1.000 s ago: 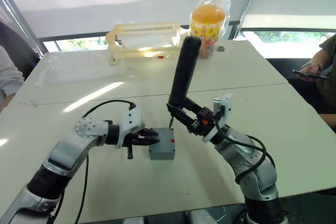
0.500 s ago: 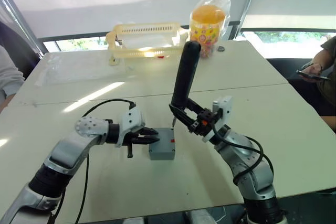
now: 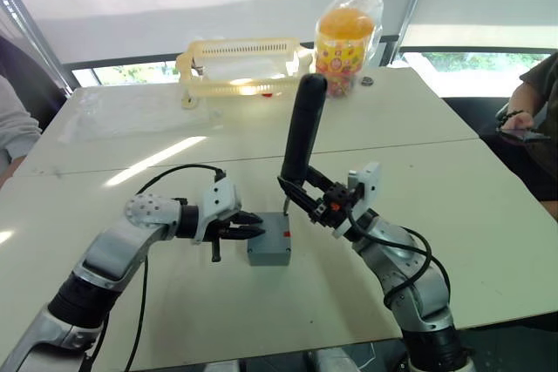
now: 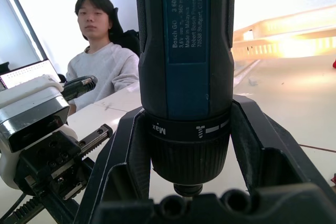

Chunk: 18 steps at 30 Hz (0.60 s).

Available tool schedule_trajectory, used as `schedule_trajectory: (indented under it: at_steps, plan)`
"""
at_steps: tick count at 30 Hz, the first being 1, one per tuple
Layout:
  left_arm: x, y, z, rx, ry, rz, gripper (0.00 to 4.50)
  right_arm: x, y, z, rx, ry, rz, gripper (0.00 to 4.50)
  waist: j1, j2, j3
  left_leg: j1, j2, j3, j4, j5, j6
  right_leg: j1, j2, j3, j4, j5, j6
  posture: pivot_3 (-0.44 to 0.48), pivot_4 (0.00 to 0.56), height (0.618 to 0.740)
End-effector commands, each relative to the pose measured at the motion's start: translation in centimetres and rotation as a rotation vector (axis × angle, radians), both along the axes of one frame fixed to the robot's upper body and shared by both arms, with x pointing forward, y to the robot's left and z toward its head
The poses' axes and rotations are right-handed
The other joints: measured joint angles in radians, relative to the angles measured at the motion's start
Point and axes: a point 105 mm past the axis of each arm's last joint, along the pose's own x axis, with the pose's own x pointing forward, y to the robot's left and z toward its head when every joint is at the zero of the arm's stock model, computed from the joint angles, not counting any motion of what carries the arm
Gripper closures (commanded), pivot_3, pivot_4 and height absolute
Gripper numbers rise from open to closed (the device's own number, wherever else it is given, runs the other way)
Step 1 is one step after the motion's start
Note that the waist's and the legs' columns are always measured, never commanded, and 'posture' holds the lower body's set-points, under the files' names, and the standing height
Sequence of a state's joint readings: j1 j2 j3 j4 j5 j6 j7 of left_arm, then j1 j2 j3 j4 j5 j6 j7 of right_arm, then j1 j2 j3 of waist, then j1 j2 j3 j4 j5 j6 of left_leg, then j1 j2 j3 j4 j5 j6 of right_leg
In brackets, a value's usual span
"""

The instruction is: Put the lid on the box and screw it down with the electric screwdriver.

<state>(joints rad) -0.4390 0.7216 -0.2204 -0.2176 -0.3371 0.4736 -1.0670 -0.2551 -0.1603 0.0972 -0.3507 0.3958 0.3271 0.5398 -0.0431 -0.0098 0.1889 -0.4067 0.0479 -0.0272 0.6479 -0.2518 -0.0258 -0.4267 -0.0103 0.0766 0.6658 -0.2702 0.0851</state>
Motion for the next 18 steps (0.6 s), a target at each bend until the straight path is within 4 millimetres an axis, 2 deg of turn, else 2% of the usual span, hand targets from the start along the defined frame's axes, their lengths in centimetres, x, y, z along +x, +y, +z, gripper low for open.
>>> schedule_trajectory:
  at_steps: [1, 10, 18]
  plan:
    - [0.0, 0.6, -1.7, 0.05, 0.047, 0.034, 3.56, -0.3, -0.1, 1.2, 0.011, -0.071, -0.004, 2.76, 0.0, 0.0, 0.0, 0.0, 0.0, 0.0, 0.0, 0.0, 0.0, 0.0, 0.0, 0.0, 0.0, 0.0, 0.0, 0.0, 0.15, 0.74]
    - [0.2, 0.6, -1.7, 0.051, 0.048, 0.034, 3.56, -0.7, -0.1, 2.7, 0.082, -0.079, 0.017, 2.76, 0.0, 0.0, 0.0, 0.0, 0.0, 0.0, 0.0, 0.0, 0.0, 0.0, 0.0, 0.0, 0.0, 0.0, 0.0, 0.0, 0.15, 0.74]
    - [0.2, 0.5, -1.9, 0.047, 0.051, 0.031, 3.56, -0.6, -0.4, 2.4, 0.067, -0.073, 0.004, 2.76, 0.001, 0.0, 0.0, 0.0, 0.0, 0.0, 0.0, 0.0, 0.0, 0.0, 0.0, 0.0, 0.0, 0.0, 0.0, 0.0, 0.15, 0.74]
